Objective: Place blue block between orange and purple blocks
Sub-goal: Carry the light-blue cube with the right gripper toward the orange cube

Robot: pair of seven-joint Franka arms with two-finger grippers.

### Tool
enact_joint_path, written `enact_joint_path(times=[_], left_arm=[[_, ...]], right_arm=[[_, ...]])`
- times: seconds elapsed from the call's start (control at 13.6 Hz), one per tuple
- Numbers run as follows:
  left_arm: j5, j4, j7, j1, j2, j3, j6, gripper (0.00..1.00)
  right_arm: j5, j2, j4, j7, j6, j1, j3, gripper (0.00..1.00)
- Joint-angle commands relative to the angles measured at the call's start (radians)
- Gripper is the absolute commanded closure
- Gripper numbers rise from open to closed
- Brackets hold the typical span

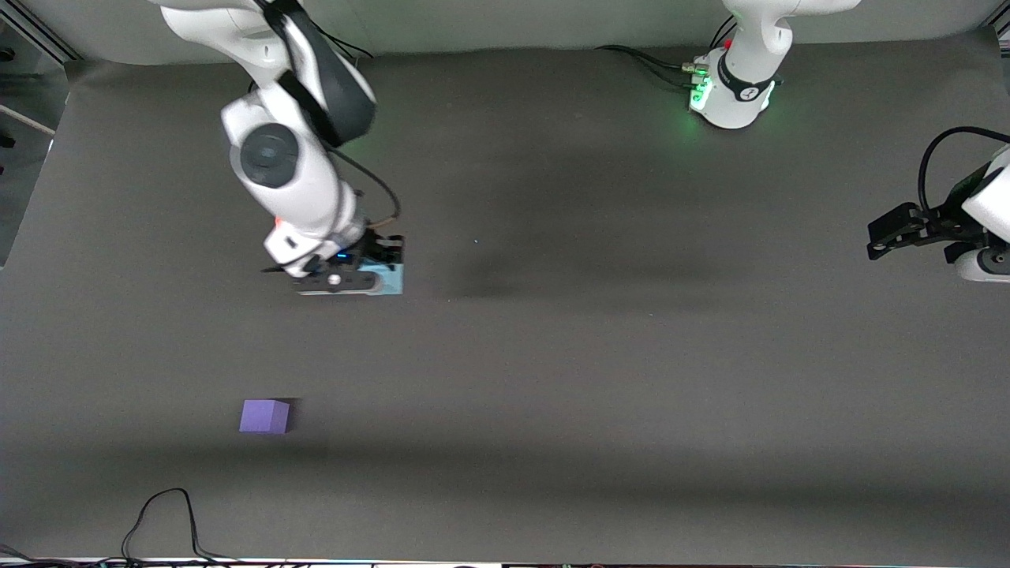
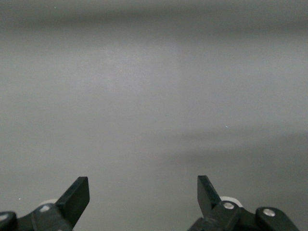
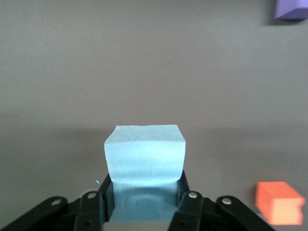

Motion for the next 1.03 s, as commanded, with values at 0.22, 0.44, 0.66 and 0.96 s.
enact_joint_path(times=[0.22,0.44,0.66,0.96], left_arm=[[0.002,0.004,0.015,0.002,-0.003,-0.002,0.006,0.0],[0.002,0.004,0.015,0.002,-0.003,-0.002,0.006,0.0],[0.003,0.004,0.015,0.002,-0.003,-0.003,0.006,0.0],[0.005,0.004,0.015,0.0,-0.003,-0.003,0.006,0.0]], right_arm=[[0.072,-0.127,0.002,-0.196,-0.146,0.014,-0.184,1.0],[0.071,-0.15,0.002,-0.308,-0.184,0.014,-0.269,1.0],[0.063,-0.189,0.007,-0.363,-0.236,0.016,-0.319,1.0],[0.043,-0.198,0.0,-0.422,-0.256,0.016,-0.365,1.0]])
